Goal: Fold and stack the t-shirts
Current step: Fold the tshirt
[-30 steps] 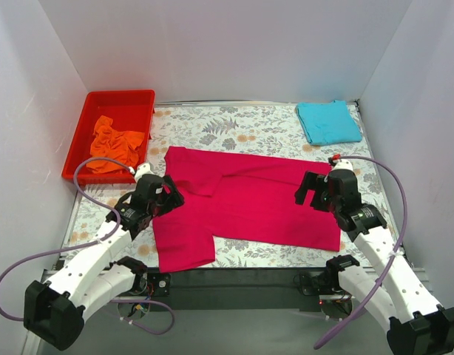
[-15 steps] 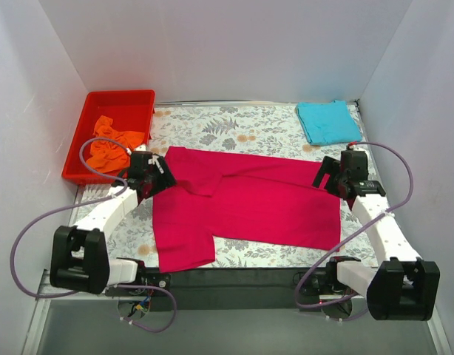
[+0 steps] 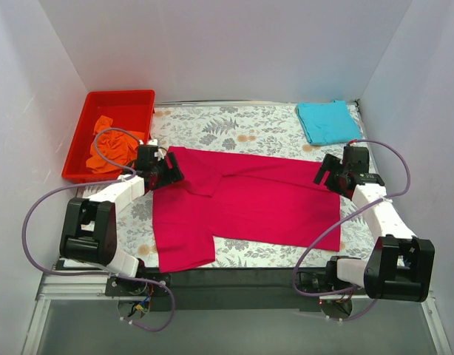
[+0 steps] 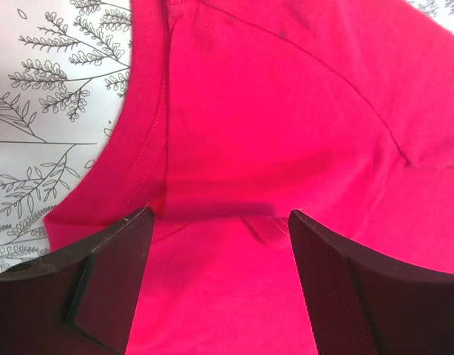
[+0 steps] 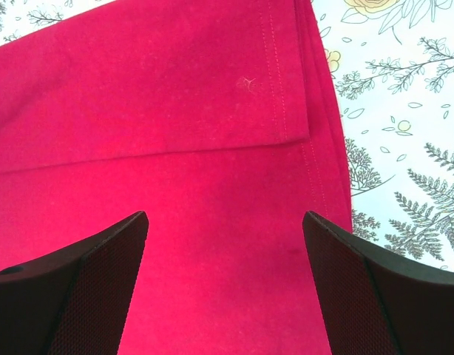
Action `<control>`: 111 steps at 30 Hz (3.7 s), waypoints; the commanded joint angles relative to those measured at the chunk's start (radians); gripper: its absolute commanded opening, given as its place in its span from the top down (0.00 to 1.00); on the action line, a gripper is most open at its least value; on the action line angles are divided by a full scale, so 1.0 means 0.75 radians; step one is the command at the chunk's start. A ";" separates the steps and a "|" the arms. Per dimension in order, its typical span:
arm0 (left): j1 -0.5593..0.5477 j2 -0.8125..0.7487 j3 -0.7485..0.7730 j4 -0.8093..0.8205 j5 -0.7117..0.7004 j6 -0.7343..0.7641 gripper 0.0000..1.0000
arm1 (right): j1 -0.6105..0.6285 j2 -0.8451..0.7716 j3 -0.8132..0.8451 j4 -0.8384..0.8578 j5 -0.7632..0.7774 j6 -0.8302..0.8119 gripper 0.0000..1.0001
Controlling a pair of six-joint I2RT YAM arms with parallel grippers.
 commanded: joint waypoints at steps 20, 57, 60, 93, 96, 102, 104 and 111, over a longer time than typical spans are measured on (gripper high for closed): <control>0.004 0.126 0.211 -0.099 0.263 -0.013 0.34 | -0.004 0.009 0.049 0.079 -0.145 -0.082 0.23; 0.004 0.079 0.248 -0.457 0.051 -0.075 1.00 | -0.004 -0.001 0.016 0.077 -0.174 -0.166 0.22; 0.004 0.087 0.273 -0.606 0.008 -0.073 1.00 | -0.006 -0.003 0.016 0.075 -0.153 -0.168 0.22; -0.596 0.210 0.441 -0.433 -0.323 0.204 0.58 | -0.004 0.005 0.045 -0.007 -0.229 -0.240 0.22; -0.608 0.267 0.467 -0.414 -0.301 0.220 0.59 | -0.004 0.009 0.043 -0.005 -0.233 -0.238 0.22; -0.614 0.359 0.498 -0.424 -0.256 0.244 0.59 | -0.004 0.009 0.043 -0.007 -0.229 -0.236 0.23; -0.614 0.377 0.498 -0.424 -0.248 0.247 0.59 | -0.004 0.007 0.041 -0.007 -0.227 -0.240 0.23; -0.634 0.402 0.486 -0.424 -0.219 0.245 0.69 | -0.004 0.009 0.030 -0.007 -0.229 -0.238 0.23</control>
